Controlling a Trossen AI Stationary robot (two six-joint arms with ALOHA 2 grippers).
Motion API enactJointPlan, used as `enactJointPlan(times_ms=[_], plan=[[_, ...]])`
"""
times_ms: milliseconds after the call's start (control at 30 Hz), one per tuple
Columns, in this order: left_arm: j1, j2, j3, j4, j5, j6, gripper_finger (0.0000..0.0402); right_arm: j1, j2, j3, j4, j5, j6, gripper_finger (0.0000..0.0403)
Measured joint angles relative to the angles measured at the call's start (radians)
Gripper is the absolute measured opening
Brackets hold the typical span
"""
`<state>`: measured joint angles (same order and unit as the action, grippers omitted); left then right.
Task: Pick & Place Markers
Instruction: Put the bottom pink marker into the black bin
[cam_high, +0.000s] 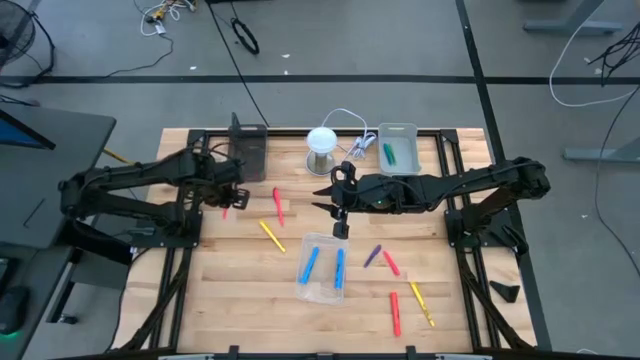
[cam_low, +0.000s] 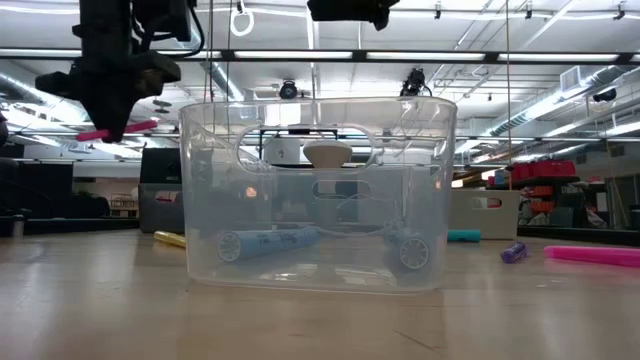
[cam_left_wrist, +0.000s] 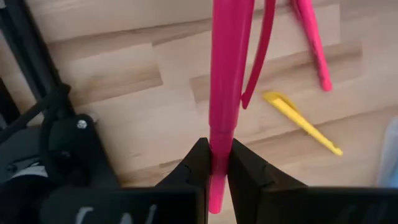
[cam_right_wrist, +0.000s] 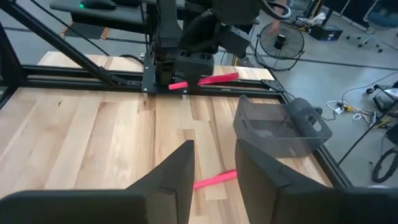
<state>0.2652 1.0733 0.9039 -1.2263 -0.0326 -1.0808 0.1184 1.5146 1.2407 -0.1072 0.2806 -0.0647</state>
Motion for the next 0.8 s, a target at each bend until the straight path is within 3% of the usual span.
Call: enactJointPlan(times_ms=[233,433,567,800], plan=[[0.196,0.03,0.0,0.016,0.058,0.099,0.0035,0.0,0.0,0.0,0.021,0.0,-0.022,0.0116],[0.389,0.144,0.015,0.022,0.108,0.27,0.0035,0.0,0.0,0.0,0.022,0.0,-0.027,0.0116],[0.481,0.251,0.119,0.023,0.105,0.369,0.0035,0.0,0.0,0.0,0.024,0.0,-0.037,0.0116],[0.574,0.445,0.423,-0.042,0.073,0.486,0.0035,0.0,0.0,0.0,0.025,0.0,-0.049,0.0116]])
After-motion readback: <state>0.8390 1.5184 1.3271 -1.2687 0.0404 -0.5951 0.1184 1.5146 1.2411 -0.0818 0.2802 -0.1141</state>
